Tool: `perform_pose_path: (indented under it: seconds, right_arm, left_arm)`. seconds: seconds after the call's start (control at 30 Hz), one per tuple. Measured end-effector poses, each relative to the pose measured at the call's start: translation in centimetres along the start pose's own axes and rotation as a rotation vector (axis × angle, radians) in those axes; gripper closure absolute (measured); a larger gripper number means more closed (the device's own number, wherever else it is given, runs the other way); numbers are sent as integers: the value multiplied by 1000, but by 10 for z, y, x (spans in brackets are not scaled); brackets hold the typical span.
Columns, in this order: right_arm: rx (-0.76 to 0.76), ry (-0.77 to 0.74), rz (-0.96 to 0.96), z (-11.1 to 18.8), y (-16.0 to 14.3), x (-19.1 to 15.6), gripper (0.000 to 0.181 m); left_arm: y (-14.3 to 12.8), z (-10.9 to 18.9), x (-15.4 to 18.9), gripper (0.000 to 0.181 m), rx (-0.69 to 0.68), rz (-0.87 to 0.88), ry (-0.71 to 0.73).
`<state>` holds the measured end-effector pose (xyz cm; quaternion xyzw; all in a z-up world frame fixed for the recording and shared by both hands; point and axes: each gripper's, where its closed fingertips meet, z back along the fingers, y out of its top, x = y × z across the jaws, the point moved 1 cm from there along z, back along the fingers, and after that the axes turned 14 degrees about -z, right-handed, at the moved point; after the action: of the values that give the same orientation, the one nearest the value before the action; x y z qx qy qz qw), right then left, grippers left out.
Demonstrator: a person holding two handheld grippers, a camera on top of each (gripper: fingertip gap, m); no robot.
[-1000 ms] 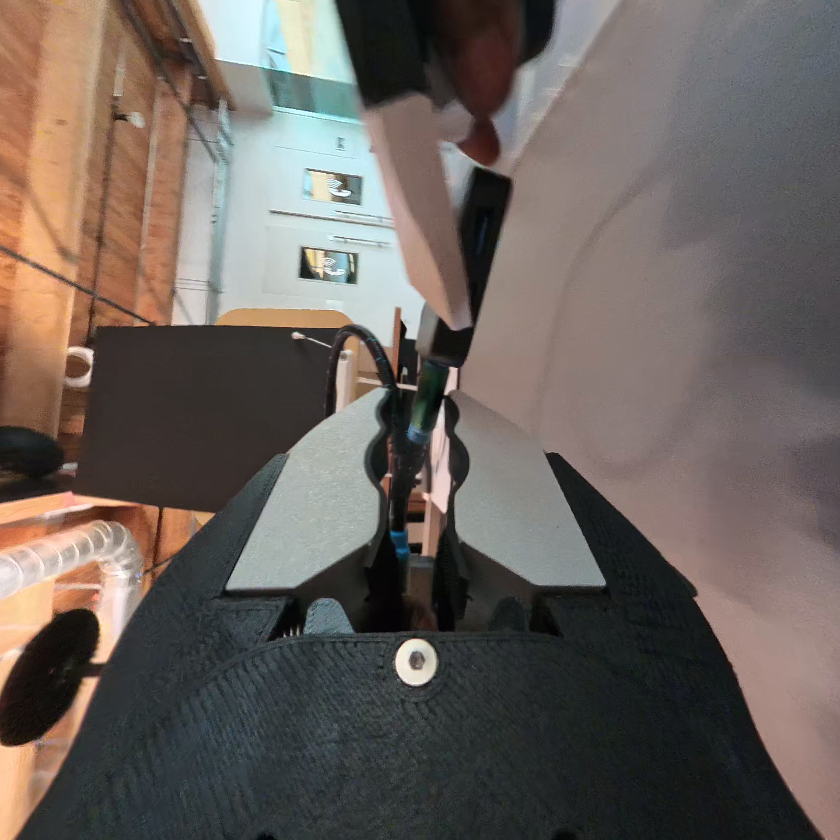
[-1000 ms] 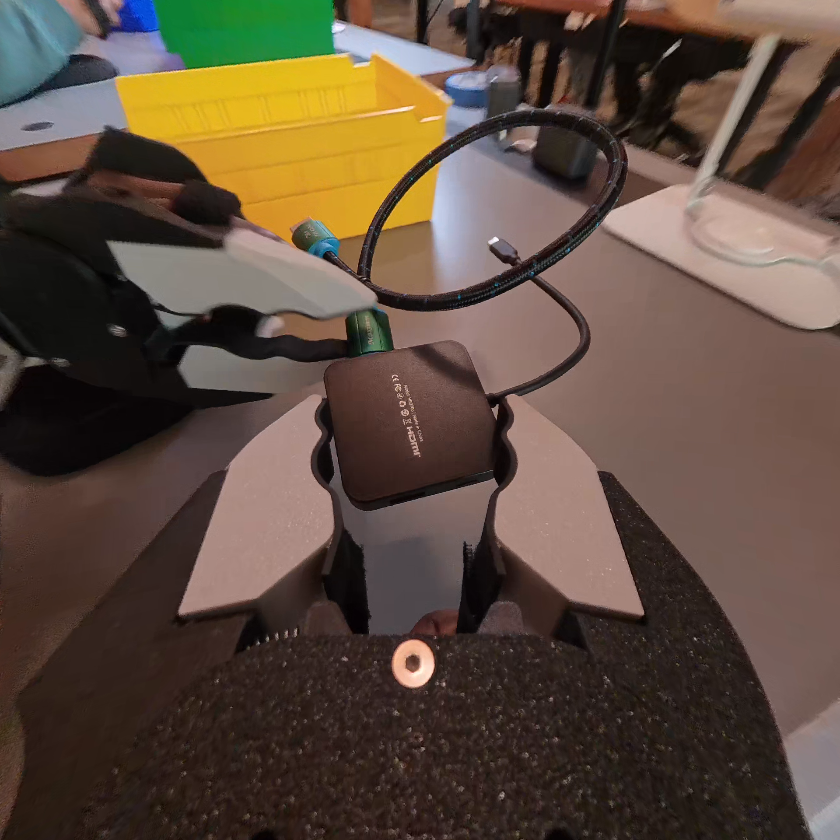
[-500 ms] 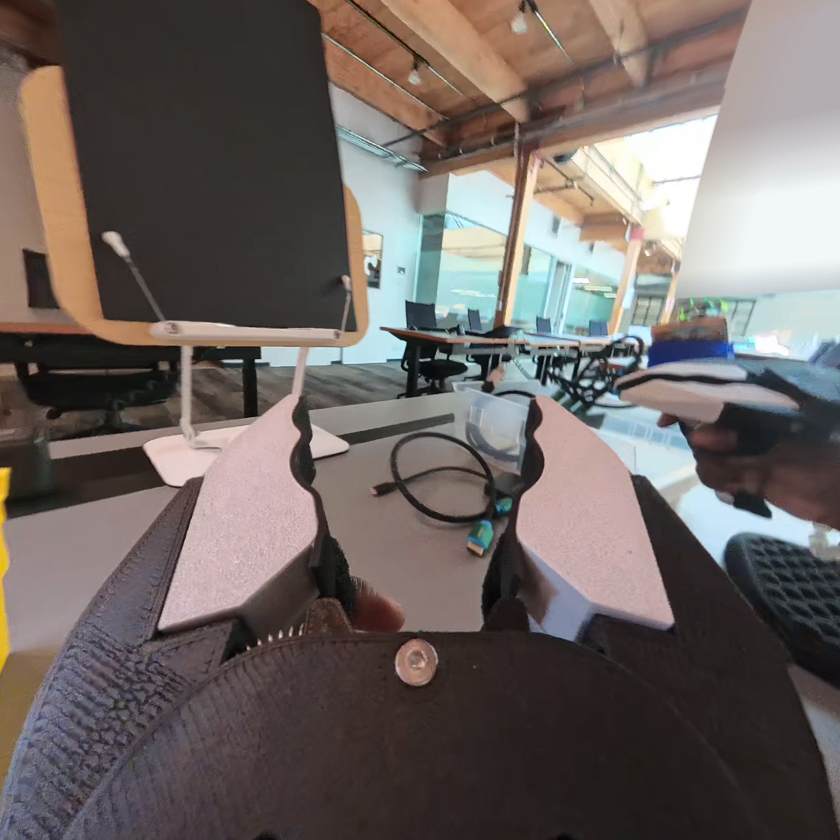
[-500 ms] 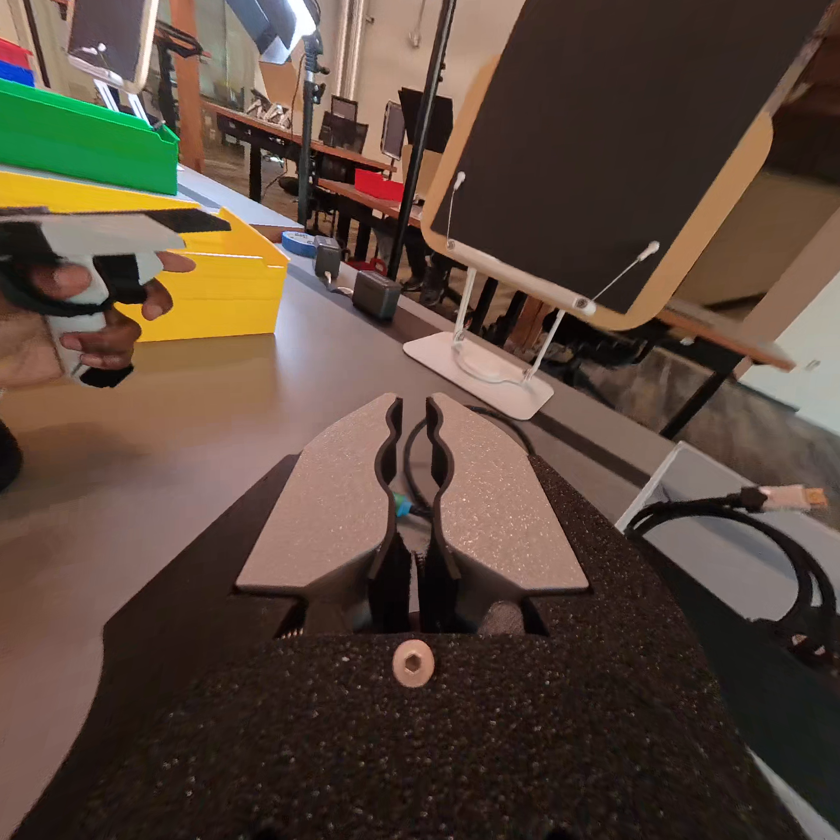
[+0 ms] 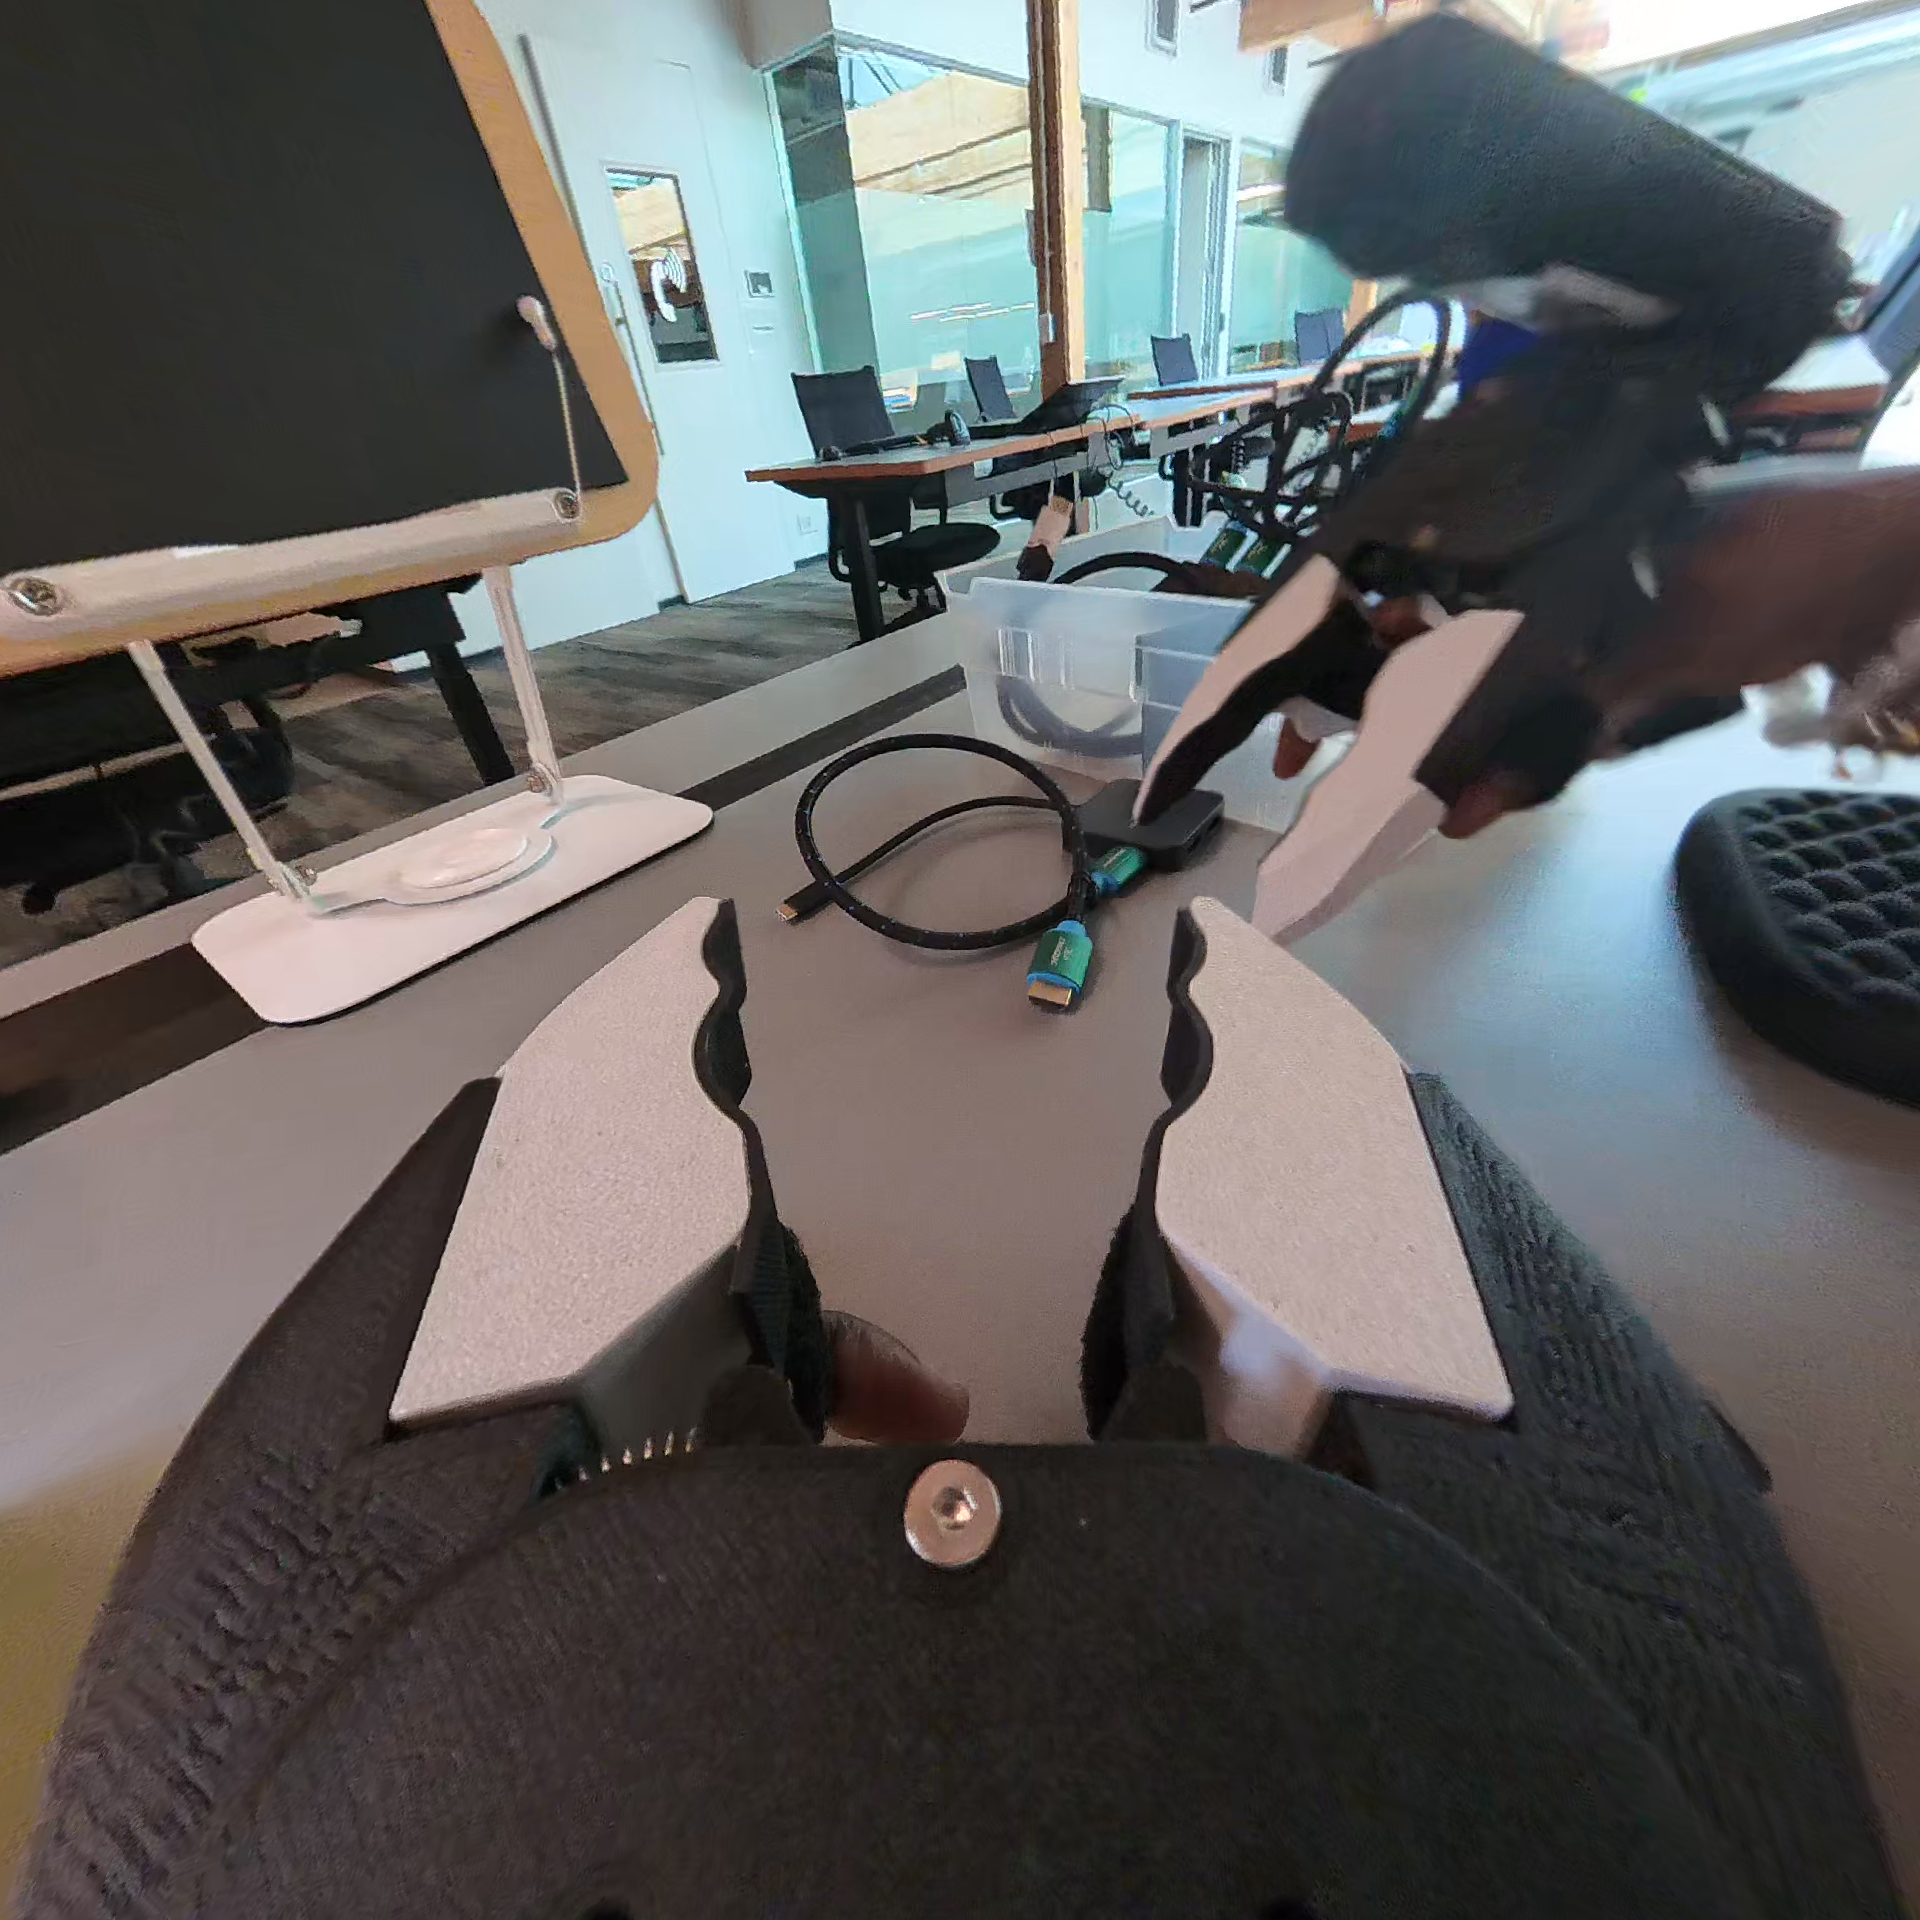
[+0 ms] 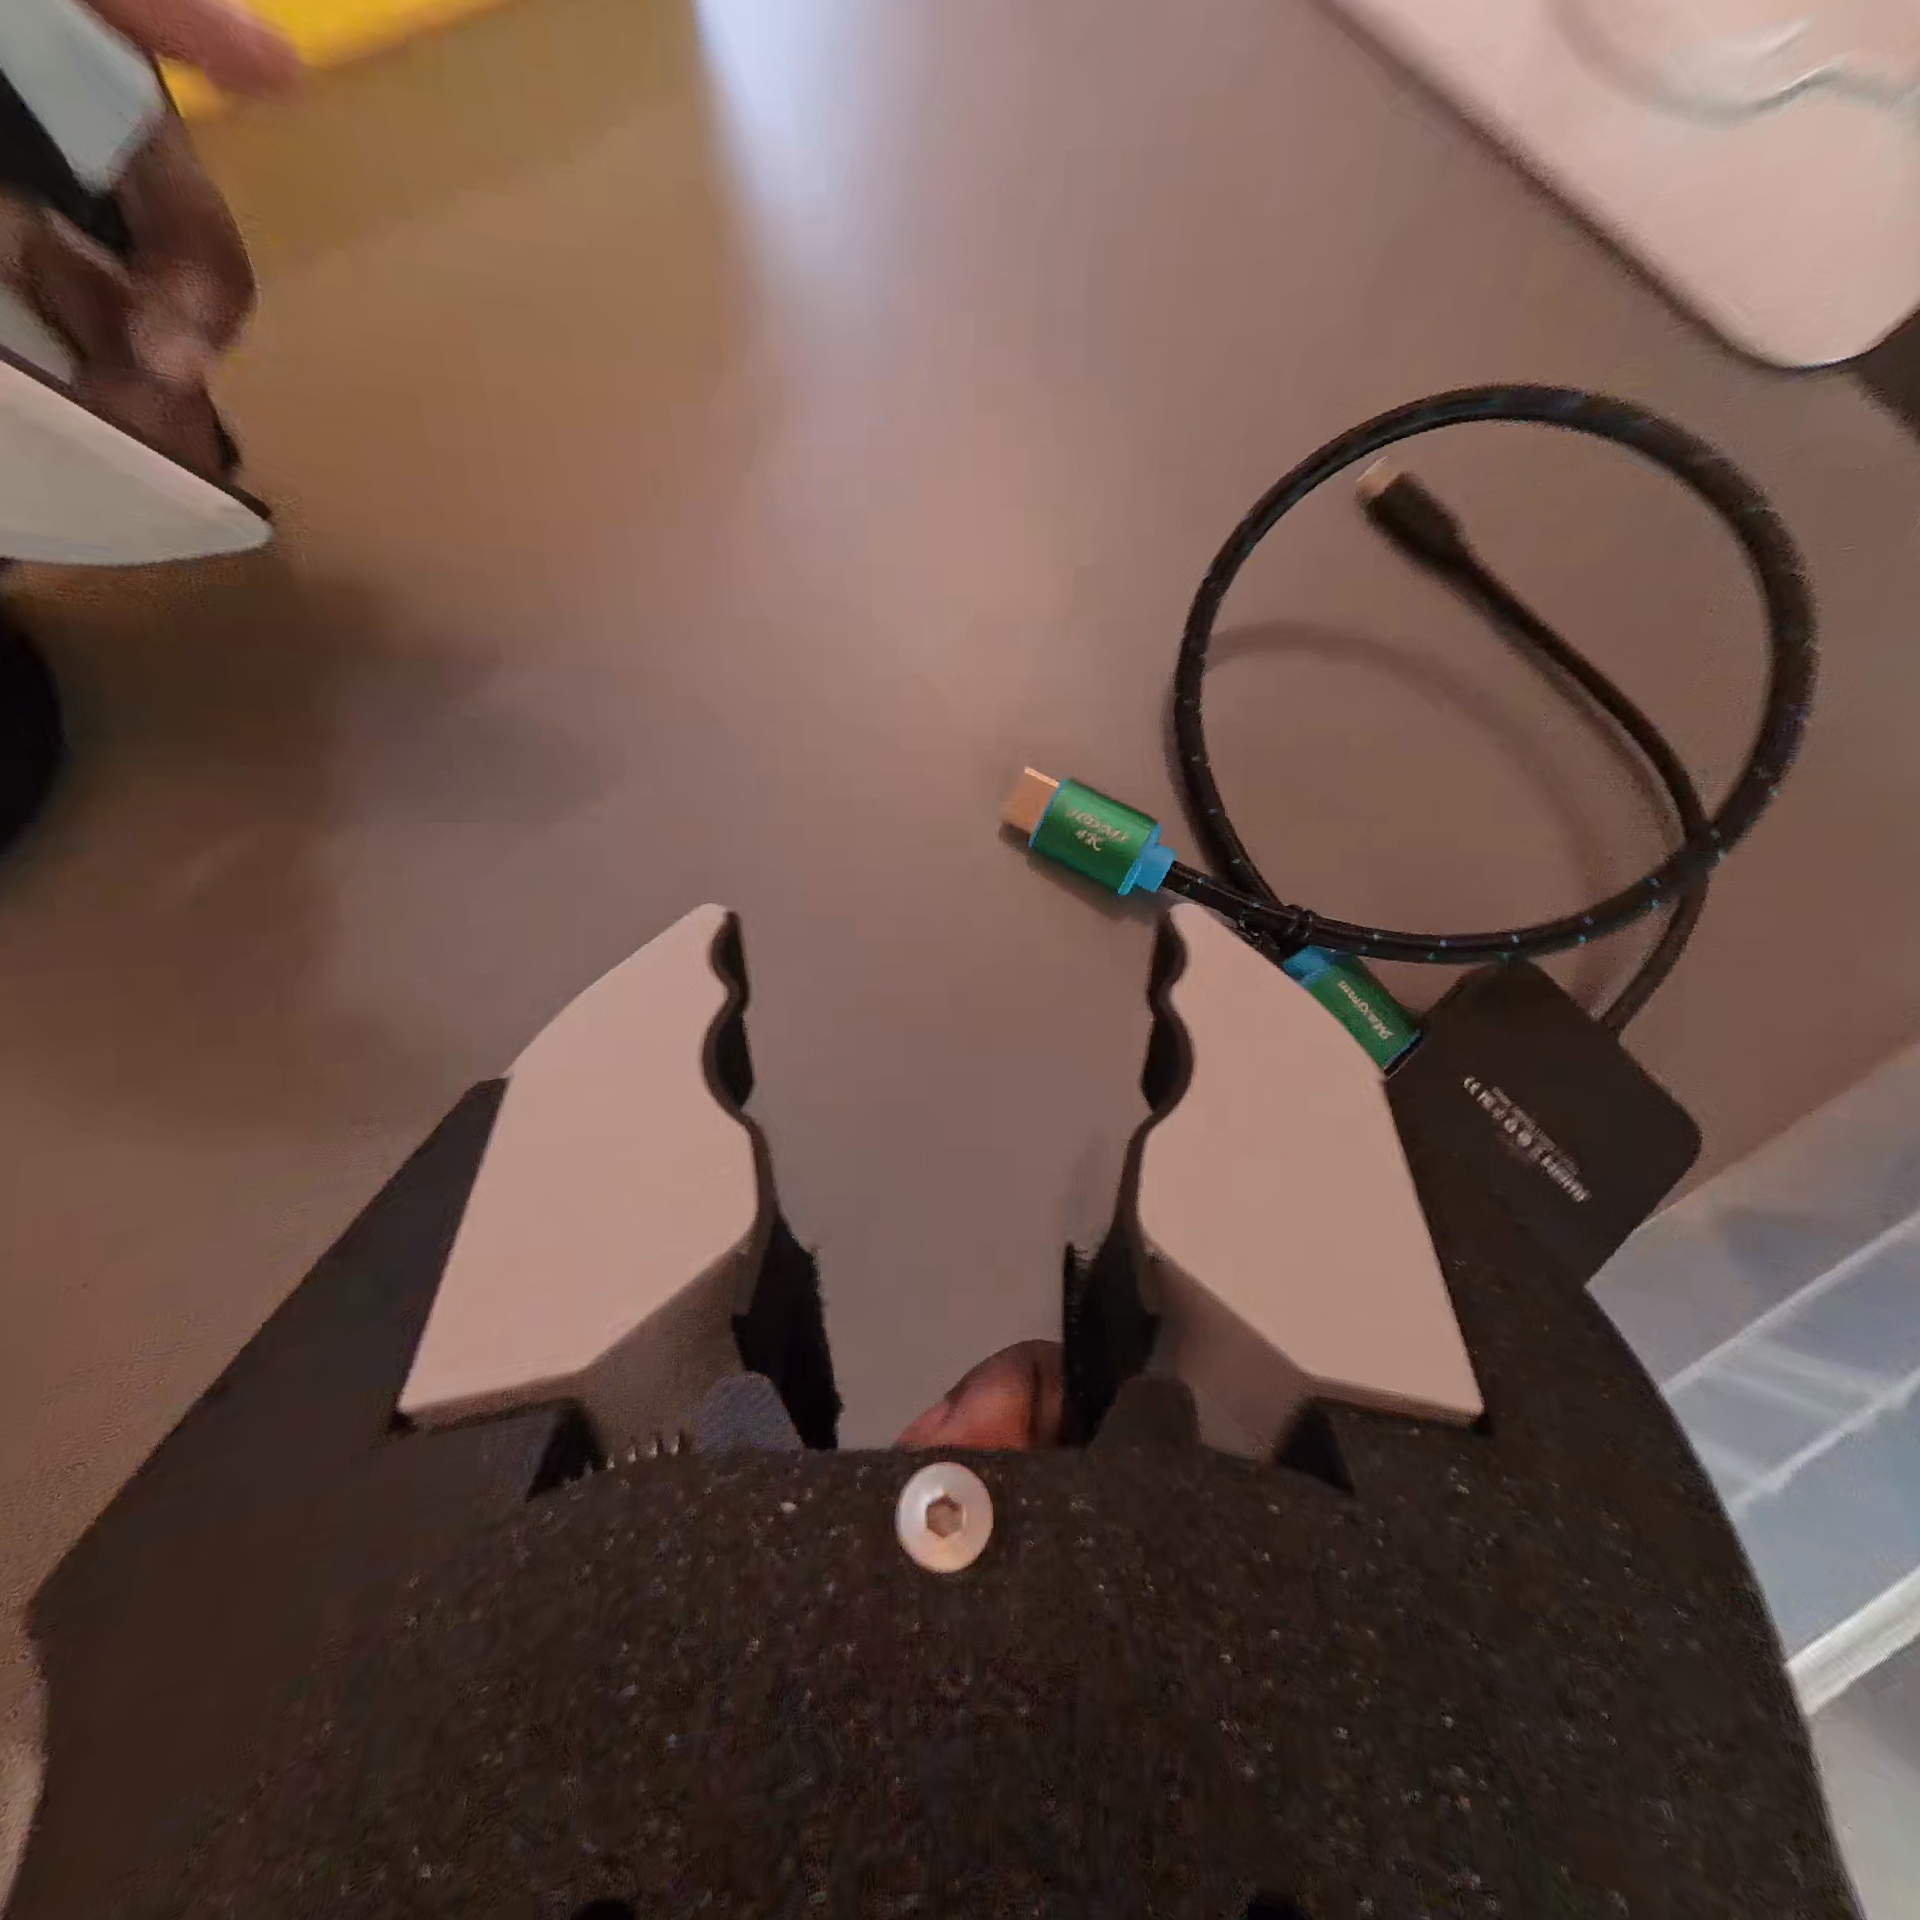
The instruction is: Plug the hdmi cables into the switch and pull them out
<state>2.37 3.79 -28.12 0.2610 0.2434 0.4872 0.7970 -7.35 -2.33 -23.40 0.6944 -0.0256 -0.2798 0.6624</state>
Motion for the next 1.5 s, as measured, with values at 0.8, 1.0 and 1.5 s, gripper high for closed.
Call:
perform_pose_path:
  seconds: [0.8, 1.0, 1.5]
  right_arm:
    - [-596, 25, 813, -43, 4, 68, 169]
    - [-69, -36, 801, 27, 88, 40, 170]
    - [247, -427, 537, 183, 110, 135, 170]
  left_arm:
    - [-16, -4, 5, 110, -84, -43, -49]
    - [-20, -6, 5, 111, -100, -37, -47]
    - [-25, -7, 5, 112, -127, -76, -29]
